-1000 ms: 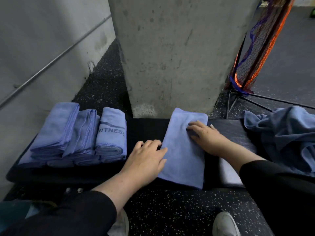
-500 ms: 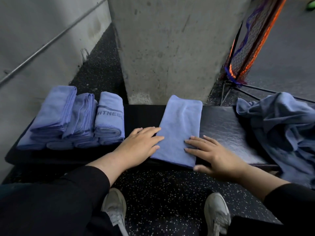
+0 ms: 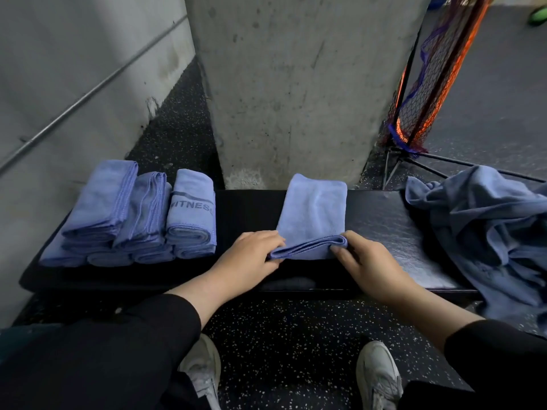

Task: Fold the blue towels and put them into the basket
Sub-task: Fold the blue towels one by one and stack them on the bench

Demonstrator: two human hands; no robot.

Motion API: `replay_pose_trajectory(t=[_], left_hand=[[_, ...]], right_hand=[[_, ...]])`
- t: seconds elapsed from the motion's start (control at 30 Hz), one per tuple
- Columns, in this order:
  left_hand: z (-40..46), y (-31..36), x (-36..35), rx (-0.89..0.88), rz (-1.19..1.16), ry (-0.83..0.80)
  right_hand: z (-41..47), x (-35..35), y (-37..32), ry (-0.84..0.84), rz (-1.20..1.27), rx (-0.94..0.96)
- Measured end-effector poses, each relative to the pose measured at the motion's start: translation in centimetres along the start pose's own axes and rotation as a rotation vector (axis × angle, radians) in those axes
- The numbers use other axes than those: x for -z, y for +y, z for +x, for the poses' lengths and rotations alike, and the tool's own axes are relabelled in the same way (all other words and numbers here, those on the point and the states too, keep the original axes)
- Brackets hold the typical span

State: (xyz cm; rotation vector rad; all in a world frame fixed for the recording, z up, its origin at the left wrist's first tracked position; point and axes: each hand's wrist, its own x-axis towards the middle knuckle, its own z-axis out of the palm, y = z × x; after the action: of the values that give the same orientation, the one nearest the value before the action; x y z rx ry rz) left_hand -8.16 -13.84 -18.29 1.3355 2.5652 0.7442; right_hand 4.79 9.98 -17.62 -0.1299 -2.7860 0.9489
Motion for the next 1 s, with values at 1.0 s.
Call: replay_pose_trajectory(t=[1.0], left_hand=[[8.0, 1.1, 1.9, 0.556, 0.052, 0.225]], right_hand=[[10.9, -0.3, 2.1, -0.036, -0.325, -0.462]])
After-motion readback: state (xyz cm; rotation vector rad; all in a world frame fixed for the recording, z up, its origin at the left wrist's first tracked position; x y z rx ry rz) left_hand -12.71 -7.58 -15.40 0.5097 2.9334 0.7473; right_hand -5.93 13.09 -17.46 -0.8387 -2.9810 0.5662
